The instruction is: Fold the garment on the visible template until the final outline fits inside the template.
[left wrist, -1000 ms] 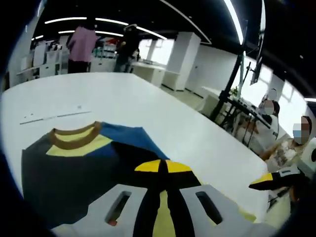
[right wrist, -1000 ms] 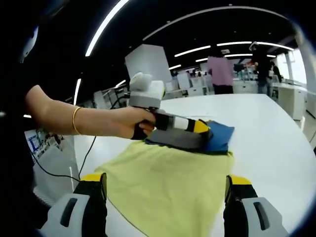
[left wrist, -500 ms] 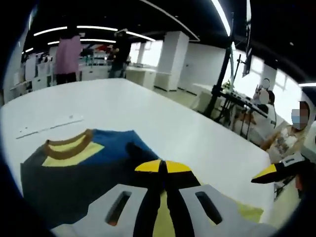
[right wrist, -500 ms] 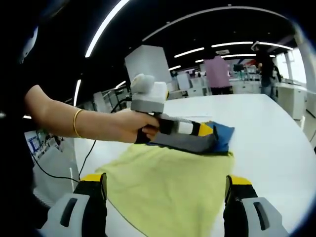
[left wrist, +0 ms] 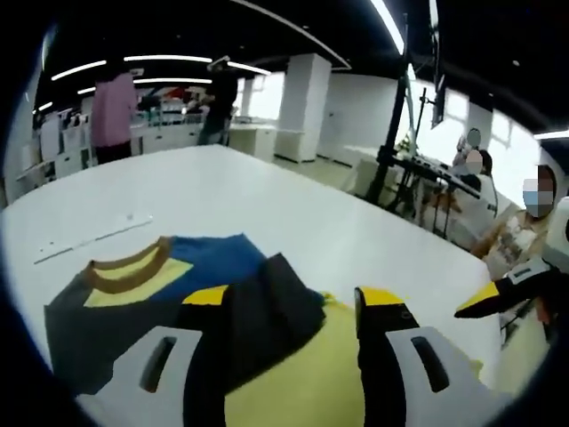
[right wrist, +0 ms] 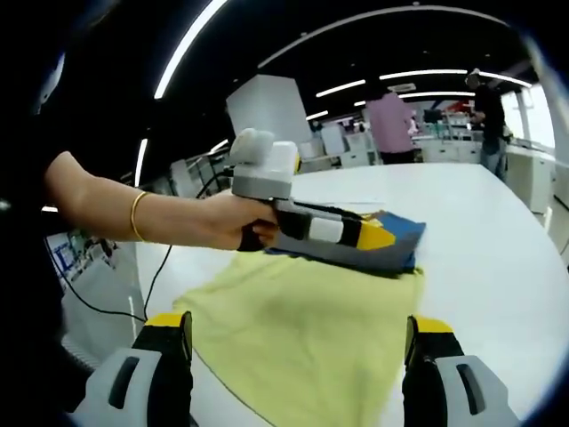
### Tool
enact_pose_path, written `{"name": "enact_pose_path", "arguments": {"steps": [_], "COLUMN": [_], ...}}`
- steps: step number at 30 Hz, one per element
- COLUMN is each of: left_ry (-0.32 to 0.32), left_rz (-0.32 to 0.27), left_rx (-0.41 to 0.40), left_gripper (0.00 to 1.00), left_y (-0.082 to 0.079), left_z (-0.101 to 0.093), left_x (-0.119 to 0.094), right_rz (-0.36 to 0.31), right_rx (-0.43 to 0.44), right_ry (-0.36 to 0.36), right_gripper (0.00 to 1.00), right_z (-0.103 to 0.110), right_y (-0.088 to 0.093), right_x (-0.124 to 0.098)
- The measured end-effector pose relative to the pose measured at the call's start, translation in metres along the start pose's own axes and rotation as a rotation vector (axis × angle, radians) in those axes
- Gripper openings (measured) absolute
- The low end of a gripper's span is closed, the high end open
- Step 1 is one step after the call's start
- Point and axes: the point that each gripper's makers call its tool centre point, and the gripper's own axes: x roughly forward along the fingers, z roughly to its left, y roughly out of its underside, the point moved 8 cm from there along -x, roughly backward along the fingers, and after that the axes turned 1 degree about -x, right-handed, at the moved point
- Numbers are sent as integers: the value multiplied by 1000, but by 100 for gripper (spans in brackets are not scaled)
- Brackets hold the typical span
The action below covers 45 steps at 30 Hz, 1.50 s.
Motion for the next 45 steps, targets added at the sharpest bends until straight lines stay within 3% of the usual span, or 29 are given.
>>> {"name": "enact_pose_path", "arguments": {"steps": [8,16,31,45], "left_ry": [24,37,70,31], "left_rz": [-37,-60,-81,-116], "left_rx": [-14,-3,49,32], "left_gripper": [84,99,99,99], "left_y": [0,2,7,16], "left_z": [4,10,9,10], "left_x": [-19,-46,-105,-162], "right_rz": [-2,4,22,41], "right_rx": [-6,-28,-81,-102], "right_ry": [1,-6,45,119], "right_gripper": [99,97,71,37], "right_z": [-1,-6,-33,-72], "right_y": [-5,-11,-21,-34], "right_x": [3,3,14,42]}}
